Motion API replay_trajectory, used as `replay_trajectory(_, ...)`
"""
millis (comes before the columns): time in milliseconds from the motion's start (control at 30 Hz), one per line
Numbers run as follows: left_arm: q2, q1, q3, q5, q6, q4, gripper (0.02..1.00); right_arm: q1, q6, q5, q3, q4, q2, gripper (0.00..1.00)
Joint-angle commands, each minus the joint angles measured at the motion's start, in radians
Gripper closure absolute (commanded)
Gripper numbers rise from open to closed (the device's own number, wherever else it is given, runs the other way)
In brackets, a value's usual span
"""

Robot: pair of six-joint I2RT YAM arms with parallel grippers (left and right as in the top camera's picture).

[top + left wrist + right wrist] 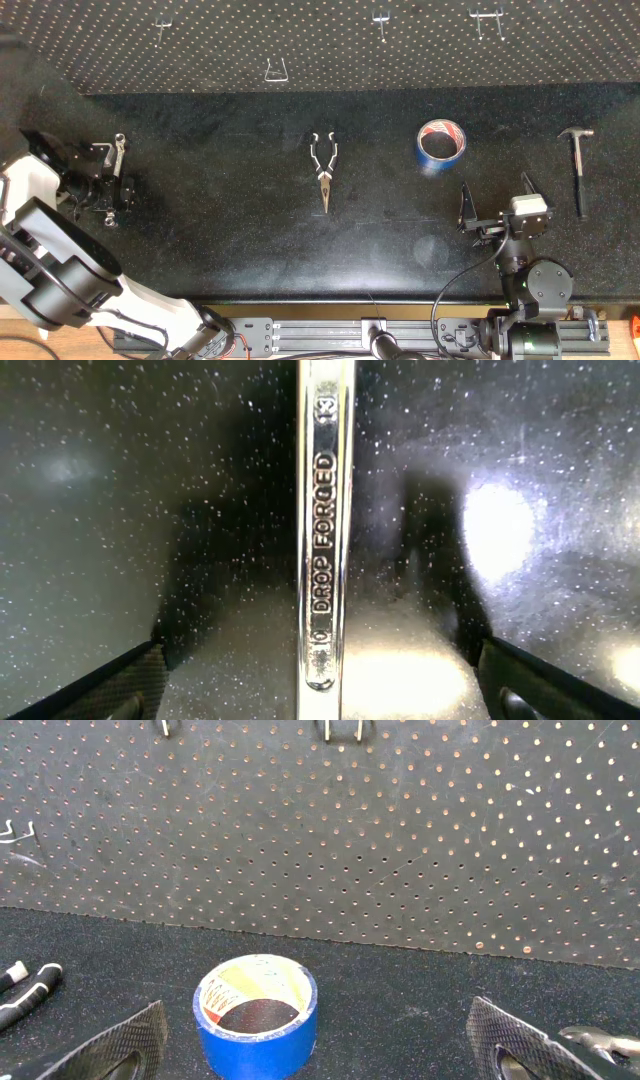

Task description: Place Tools Onto Pegboard

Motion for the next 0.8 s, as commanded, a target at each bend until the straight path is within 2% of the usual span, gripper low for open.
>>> replay_trajectory(33, 0.051, 0.006, 0.008, 0.015, 0.006, 0.004, 0.025, 0.006, -0.011, -0.002, -0.004, -0.003, -0.007, 0.025)
replay_trajectory(133, 0.051, 0.007, 0.006, 0.022, -0.003, 0.004, 0.045, 0.006, -0.011, -0.002, -0.004, -0.003, -0.007, 0.025)
replay_trajectory(167, 0.051, 0.007, 0.006, 0.022, -0.003, 0.004, 0.22, 0.006, -0.011, -0.002, -0.004, -0.003, -0.007, 0.025)
replay_trajectory(200, 0.051, 0.007, 0.006, 0.022, -0.003, 0.002, 0.553, 0.006, -0.011, -0.002, -0.004, -0.003, -0.007, 0.025)
replay_trajectory(267, 0.051, 0.007, 0.006, 0.022, -0.003, -0.006, 0.851, 0.006, -0.011, -0.002, -0.004, -0.003, -0.007, 0.025)
replay_trajectory(300, 0.051, 0.007, 0.006, 0.022, -0.003, -0.012, 0.961, 0.006, -0.011, -0.002, -0.004, -0.003, -0.007, 0.025)
replay_trajectory(333, 0.051, 0.007, 0.006, 0.023, -0.004, -0.015, 0.989, 0.006, -0.011, -0.002, -0.004, -0.003, -0.007, 0.025)
replay_trajectory(567, 0.03, 0.006, 0.006, 0.045, -0.143, -0.002, 0.989, 0.006, -0.011, -0.002, -0.004, -0.003, -0.007, 0.025)
replay_trajectory(700, -0.254, -0.037, 0.006, 0.038, -0.303, 0.071, 0.989, 0.006, -0.011, -0.002, -0.004, -0.003, -0.007, 0.025)
replay_trajectory(800, -0.526, -0.167, -0.089, 0.01, -0.327, 0.117, 0.989, 0.006, -0.011, -0.002, -0.004, -0.003, -0.007, 0.025)
